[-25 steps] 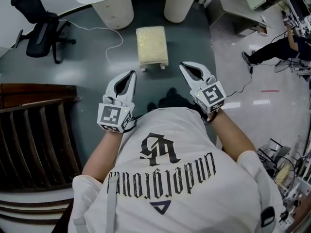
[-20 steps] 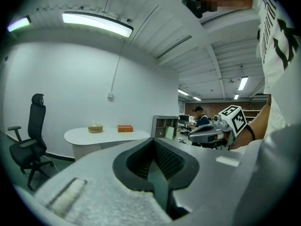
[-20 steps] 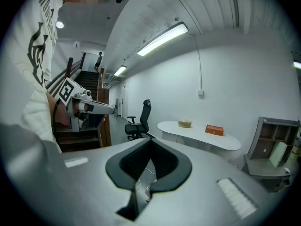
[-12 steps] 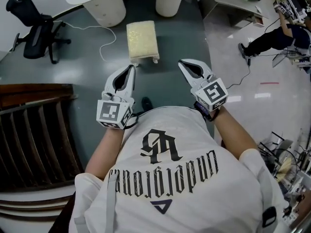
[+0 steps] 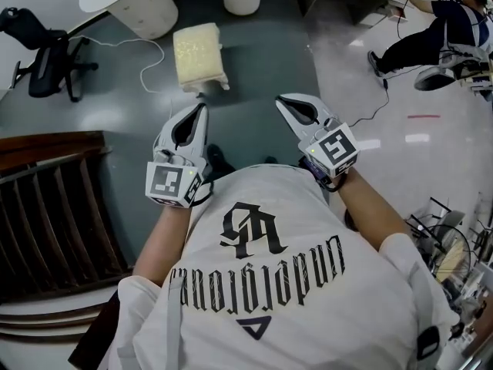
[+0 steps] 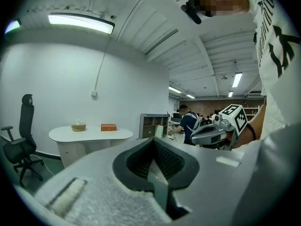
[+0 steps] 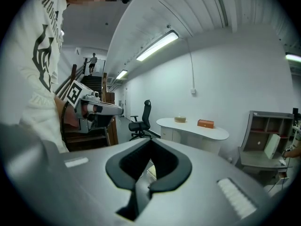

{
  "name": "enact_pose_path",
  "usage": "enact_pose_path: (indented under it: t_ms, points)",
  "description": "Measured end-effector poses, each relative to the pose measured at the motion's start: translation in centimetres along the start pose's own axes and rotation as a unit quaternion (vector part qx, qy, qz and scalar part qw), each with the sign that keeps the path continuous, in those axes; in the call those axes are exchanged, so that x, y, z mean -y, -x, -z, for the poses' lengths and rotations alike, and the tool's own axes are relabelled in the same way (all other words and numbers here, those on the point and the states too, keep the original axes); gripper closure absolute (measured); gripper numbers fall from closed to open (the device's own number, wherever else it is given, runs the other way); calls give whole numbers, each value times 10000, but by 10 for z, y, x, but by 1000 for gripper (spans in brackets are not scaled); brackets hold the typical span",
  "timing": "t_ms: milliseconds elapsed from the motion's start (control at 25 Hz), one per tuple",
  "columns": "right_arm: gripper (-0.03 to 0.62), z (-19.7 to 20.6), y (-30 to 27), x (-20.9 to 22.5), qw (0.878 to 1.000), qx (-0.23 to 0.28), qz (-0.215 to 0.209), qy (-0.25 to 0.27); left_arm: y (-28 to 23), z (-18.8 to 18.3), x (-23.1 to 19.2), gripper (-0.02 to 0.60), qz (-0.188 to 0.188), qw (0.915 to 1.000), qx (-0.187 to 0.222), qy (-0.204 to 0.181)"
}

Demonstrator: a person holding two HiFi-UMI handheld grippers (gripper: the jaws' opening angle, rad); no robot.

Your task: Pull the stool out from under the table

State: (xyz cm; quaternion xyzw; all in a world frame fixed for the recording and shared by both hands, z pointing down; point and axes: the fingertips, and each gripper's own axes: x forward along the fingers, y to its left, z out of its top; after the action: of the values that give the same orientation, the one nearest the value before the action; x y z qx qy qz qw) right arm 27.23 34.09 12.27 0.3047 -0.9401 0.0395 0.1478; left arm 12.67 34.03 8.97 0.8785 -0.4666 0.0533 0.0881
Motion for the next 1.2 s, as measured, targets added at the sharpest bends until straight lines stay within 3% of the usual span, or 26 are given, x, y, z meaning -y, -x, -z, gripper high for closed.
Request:
enact_pose_path:
  t_ms: [560, 840, 1200]
  points:
    - [592, 29, 119, -1, 9988, 106, -459, 132, 6, -1, 118, 574, -462, 9989, 40, 13]
    - [592, 29, 140, -8, 9991, 178, -390, -43, 18, -9, 139, 574, -505, 9985, 140, -141]
    - [591, 29, 141, -15, 9987, 176, -478, 93, 32, 4, 144, 574, -656, 9978, 131, 38]
